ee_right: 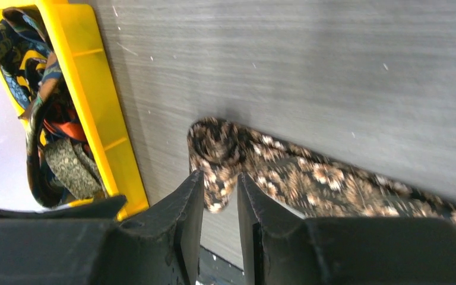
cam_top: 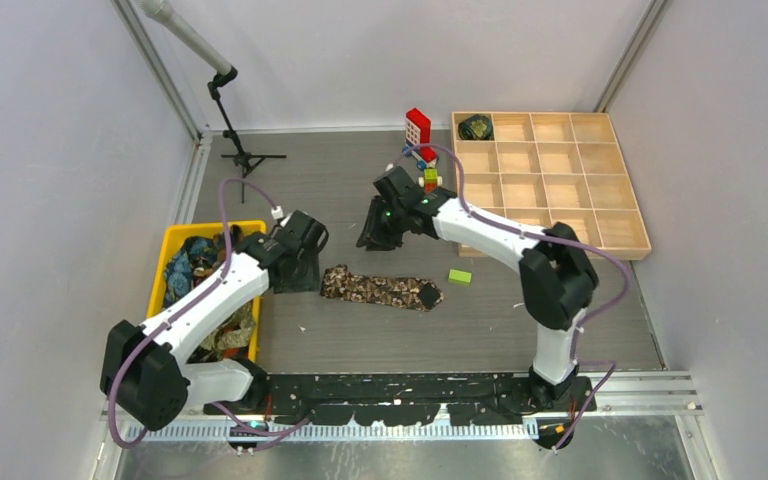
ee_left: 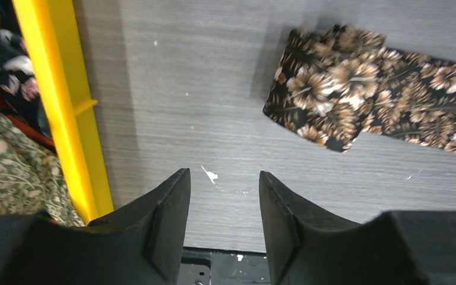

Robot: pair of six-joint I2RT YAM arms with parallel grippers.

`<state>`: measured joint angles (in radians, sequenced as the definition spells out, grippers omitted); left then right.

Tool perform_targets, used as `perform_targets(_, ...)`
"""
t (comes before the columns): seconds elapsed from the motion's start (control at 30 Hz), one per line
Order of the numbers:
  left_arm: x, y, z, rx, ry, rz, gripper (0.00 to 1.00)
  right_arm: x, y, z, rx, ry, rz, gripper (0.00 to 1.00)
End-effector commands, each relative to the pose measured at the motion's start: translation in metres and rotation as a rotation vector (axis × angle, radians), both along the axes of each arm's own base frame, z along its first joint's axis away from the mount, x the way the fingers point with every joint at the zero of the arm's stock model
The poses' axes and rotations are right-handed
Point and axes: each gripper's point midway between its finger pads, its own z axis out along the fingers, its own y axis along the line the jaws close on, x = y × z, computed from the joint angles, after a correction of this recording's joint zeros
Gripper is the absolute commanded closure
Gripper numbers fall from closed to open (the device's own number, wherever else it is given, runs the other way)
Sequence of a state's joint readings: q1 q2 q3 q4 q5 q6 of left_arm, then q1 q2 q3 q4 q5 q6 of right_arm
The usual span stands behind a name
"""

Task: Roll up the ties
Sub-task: Roll the tie at the center of the board.

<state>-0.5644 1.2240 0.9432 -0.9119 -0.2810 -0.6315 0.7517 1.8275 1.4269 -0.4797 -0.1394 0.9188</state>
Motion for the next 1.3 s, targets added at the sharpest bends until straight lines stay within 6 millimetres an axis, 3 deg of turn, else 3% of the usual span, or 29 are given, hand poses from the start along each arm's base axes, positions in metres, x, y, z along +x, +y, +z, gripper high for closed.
perform_targets(0.0, -0.015, -0.006, -0.016, -0.094, 0.036, 0.069, 0.53, 0.019, 0.025, 0.003, 0.012, -0.016, 0.067, 0.68)
perform_targets(0.27, -0.029, -0.021, -0.045, -0.248, 0.065, 0.157, 0.64, 0.028, 0.064, -0.043, 0.017, 0.098, 0.188, 0.78)
perform_targets(0.57, -0.018, -0.039, -0.067, -0.324, 0.081, 0.196, 0.74, 0.021, 0.079, -0.075, 0.038, 0.188, 0.263, 0.89)
perform_targets(0.93, 0.001, -0.046, -0.081, -0.349, 0.074, 0.214, 0.78, -0.001, 0.089, -0.088, 0.102, 0.282, 0.360, 0.98)
perform_targets(1.27, 0.010, -0.047, -0.084, -0.352, 0.060, 0.226, 0.79, -0.021, 0.096, -0.092, 0.103, 0.314, 0.382, 1.00)
